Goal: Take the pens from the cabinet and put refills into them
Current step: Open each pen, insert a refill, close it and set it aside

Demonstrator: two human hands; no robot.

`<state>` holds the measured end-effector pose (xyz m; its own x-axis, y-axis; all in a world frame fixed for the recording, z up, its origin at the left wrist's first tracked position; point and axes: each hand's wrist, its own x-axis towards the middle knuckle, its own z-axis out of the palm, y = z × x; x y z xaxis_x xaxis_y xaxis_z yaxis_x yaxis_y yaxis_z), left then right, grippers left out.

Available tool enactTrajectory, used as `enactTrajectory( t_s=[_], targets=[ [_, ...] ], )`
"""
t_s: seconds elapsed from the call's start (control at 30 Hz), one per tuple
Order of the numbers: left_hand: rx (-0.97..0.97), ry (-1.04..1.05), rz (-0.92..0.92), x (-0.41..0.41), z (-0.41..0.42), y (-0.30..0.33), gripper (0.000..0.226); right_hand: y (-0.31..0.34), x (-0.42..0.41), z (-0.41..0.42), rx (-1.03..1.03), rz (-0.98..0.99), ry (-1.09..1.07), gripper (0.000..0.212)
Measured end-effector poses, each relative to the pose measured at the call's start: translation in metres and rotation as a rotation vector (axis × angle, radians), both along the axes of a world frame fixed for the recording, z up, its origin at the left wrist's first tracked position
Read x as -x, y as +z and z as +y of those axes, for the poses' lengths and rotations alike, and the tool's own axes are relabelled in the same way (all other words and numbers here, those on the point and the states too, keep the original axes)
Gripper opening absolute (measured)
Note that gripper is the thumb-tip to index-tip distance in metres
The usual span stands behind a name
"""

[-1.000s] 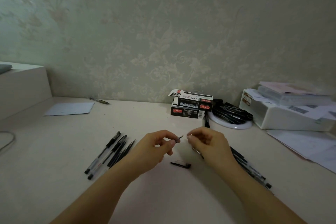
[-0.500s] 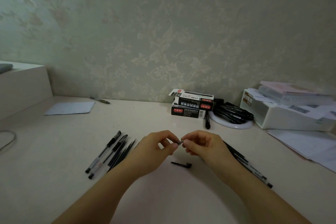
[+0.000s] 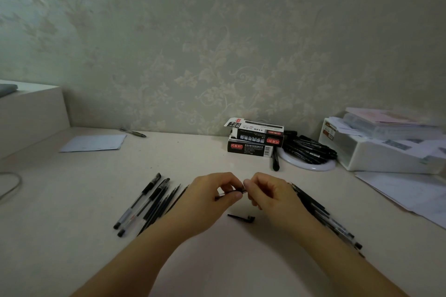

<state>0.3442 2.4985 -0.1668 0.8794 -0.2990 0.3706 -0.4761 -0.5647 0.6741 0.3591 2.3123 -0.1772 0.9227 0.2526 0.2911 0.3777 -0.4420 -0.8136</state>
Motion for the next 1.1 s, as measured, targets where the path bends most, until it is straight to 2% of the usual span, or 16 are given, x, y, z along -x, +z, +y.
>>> enactTrajectory(
  t_s=[0.1, 0.17, 0.33, 0.4, 0.5, 0.57, 0.6, 0.7, 0.73, 0.9, 1.03, 1.1],
  targets=[
    [-0.014, -0.002, 0.003, 0.0002, -0.0002, -0.0008, 0.009, 0.0001, 0.0001, -0.0006, 0.065, -0.057, -0.033, 0.048],
    [-0.014, 0.009, 0.013, -0.0002, 0.0004, -0.0013, 0.008, 0.0022, 0.0007, -0.0019, 0.05, -0.044, -0.032, 0.051],
    [0.003, 0.031, 0.018, -0.0016, 0.0027, -0.0004, 0.008, 0.0029, -0.0004, -0.0037, 0.007, -0.005, 0.065, 0.014],
    [0.006, 0.021, 0.024, -0.0011, 0.0024, -0.0001, 0.008, 0.0013, -0.0001, -0.0027, 0.026, -0.007, 0.061, 0.021],
    [-0.009, 0.007, 0.019, -0.0005, 0.001, -0.001, 0.008, 0.0004, 0.0012, -0.0015, 0.056, -0.023, 0.017, 0.044],
    [-0.011, 0.019, 0.025, -0.0007, 0.0011, -0.0013, 0.008, 0.0017, 0.0017, -0.0018, 0.049, -0.023, 0.004, 0.049],
    [-0.003, 0.025, 0.028, -0.0012, 0.0014, -0.0012, 0.008, 0.0023, 0.0014, -0.0024, 0.043, -0.021, 0.016, 0.046],
    [0.007, 0.036, 0.026, -0.0024, 0.0026, -0.0006, 0.008, 0.0019, -0.0009, -0.005, 0.025, -0.018, 0.079, 0.019],
    [0.005, 0.035, 0.026, -0.0022, 0.0027, -0.0006, 0.008, 0.0013, -0.0009, -0.0053, 0.032, -0.025, 0.083, 0.017],
    [-0.019, 0.031, 0.02, -0.0012, -0.0001, -0.0014, 0.008, 0.0012, 0.0007, -0.0024, 0.063, -0.038, 0.024, 0.042],
    [0.0, 0.039, 0.021, -0.0019, 0.0015, -0.0002, 0.007, 0.0029, 0.0005, -0.0044, 0.054, -0.018, 0.068, 0.023],
    [0.001, 0.027, 0.021, -0.0014, 0.001, -0.0003, 0.007, 0.0028, 0.001, -0.0041, 0.076, -0.032, 0.075, 0.021]
  ],
)
